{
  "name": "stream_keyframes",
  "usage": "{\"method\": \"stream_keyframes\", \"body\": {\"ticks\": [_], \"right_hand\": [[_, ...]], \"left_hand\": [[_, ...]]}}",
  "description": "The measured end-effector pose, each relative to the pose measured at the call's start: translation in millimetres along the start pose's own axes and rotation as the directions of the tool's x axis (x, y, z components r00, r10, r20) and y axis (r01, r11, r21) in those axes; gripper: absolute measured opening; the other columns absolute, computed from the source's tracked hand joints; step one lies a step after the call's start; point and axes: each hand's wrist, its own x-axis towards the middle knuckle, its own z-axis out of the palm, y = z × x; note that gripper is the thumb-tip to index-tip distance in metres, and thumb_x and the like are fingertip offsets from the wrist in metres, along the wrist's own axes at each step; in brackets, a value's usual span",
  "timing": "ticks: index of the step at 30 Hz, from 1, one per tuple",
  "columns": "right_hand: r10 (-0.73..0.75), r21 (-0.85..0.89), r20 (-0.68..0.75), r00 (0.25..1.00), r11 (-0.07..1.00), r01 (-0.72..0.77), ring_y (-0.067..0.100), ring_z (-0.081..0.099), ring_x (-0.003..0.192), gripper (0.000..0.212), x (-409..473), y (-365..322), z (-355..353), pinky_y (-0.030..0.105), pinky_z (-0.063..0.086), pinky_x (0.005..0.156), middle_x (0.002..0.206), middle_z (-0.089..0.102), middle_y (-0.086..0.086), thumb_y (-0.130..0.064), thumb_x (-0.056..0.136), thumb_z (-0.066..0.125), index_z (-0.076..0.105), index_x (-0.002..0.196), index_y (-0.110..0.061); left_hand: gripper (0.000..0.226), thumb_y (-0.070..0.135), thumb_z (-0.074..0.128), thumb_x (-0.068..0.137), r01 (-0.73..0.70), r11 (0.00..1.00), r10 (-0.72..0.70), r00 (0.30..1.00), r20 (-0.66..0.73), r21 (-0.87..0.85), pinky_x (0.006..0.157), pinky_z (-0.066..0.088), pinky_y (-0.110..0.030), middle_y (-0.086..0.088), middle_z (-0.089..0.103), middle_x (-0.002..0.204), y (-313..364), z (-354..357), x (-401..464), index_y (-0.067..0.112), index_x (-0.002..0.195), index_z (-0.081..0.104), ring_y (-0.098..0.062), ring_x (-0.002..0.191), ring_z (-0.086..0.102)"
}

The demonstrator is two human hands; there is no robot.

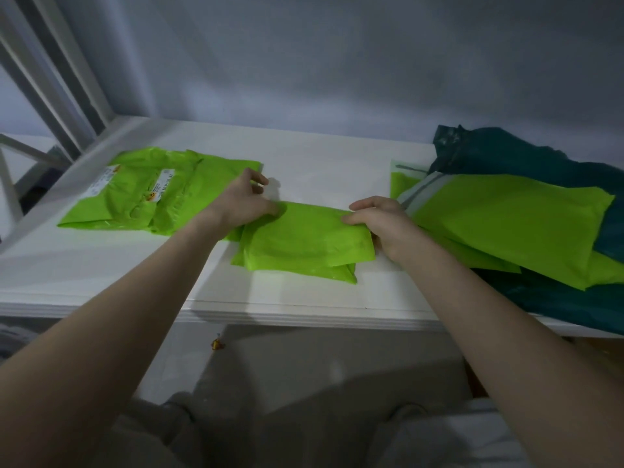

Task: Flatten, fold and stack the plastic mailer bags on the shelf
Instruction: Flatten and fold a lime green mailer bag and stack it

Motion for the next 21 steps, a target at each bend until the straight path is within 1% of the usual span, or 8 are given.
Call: {"method": "stream_keyframes", "body": {"ticks": [3,5,8,11,15,17,19,21], "right_hand": [[-0.035,0.014,-0.045,0.998,0.999,0.036,0.014,0.054,0.059,0.023,-1,1,-2,0.018,0.044,0.048,0.073,0.057,0.003,0.000,0.077,0.070,0.056,0.081,-0.018],[-0.060,0.039,-0.108,0.992,0.997,0.065,0.017,0.056,0.065,0.024,1,2,-4,0.023,0.045,0.056,0.079,0.059,0.006,0.000,0.076,0.070,0.055,0.077,-0.019],[-0.091,0.027,-0.177,0.980,0.995,0.098,0.018,0.057,0.072,0.026,5,2,-9,0.022,0.045,0.057,0.084,0.059,0.008,-0.002,0.074,0.072,0.054,0.072,-0.021],[-0.107,0.050,-0.196,0.975,0.992,0.119,0.016,0.056,0.072,0.025,7,2,-12,0.024,0.044,0.057,0.082,0.057,0.004,-0.005,0.076,0.072,0.053,0.072,-0.020],[-0.126,0.013,-0.203,0.971,0.991,0.131,0.017,0.055,0.073,0.021,6,1,-9,0.024,0.043,0.058,0.077,0.057,0.001,-0.020,0.081,0.070,0.051,0.071,-0.021],[-0.109,-0.018,-0.189,0.976,0.994,0.108,0.020,0.057,0.077,0.019,5,2,-6,0.027,0.046,0.061,0.083,0.059,0.003,-0.020,0.080,0.068,0.051,0.073,-0.021],[-0.117,-0.063,-0.169,0.979,0.992,0.108,0.016,0.055,0.071,0.018,2,4,-4,0.022,0.043,0.053,0.083,0.057,0.003,-0.012,0.077,0.068,0.051,0.080,-0.019],[-0.144,-0.120,-0.151,0.978,0.985,0.127,0.013,0.052,0.069,0.027,-3,5,-3,0.021,0.039,0.049,0.082,0.052,0.001,-0.005,0.076,0.067,0.051,0.093,-0.016]], "left_hand": [[0.055,0.025,0.071,0.078,0.012,0.985,0.016,0.987,-0.161,0.175,0.087,0.041,-0.028,-0.014,0.050,0.124,-4,-1,1,0.010,0.124,0.043,-0.026,0.106,0.052],[0.050,0.028,0.069,0.079,0.066,0.994,-0.052,0.985,-0.165,0.083,0.075,0.049,-0.028,-0.016,0.055,0.117,-2,-2,-1,0.011,0.117,0.042,-0.027,0.088,0.058],[0.041,0.028,0.070,0.082,0.207,0.968,-0.211,0.978,-0.011,-0.144,0.043,0.049,-0.018,-0.009,0.057,0.091,5,-1,-9,0.012,0.107,0.042,-0.014,0.059,0.053],[0.022,0.022,0.067,0.085,0.242,0.956,-0.230,0.969,0.086,-0.165,0.037,0.046,-0.012,-0.004,0.053,0.077,9,3,-15,0.012,0.091,0.048,-0.012,0.059,0.052],[0.033,0.015,0.064,0.086,0.205,0.968,-0.202,0.979,0.034,-0.143,0.032,0.042,-0.014,-0.004,0.048,0.076,5,14,-15,0.016,0.111,0.041,-0.011,0.057,0.047],[0.035,0.013,0.062,0.087,0.137,0.986,-0.143,0.989,-0.048,-0.098,0.035,0.048,-0.019,-0.006,0.051,0.087,2,16,-12,0.013,0.117,0.044,-0.013,0.058,0.050],[0.035,0.015,0.061,0.086,0.045,0.995,-0.034,0.991,-0.131,0.085,0.052,0.051,-0.027,-0.003,0.055,0.093,-1,17,-9,0.013,0.118,0.048,-0.021,0.068,0.058],[0.030,0.018,0.060,0.085,-0.020,0.973,0.060,0.984,-0.168,0.230,0.068,0.046,-0.028,-0.002,0.057,0.091,-2,17,-8,0.015,0.114,0.053,-0.027,0.087,0.061]]}}
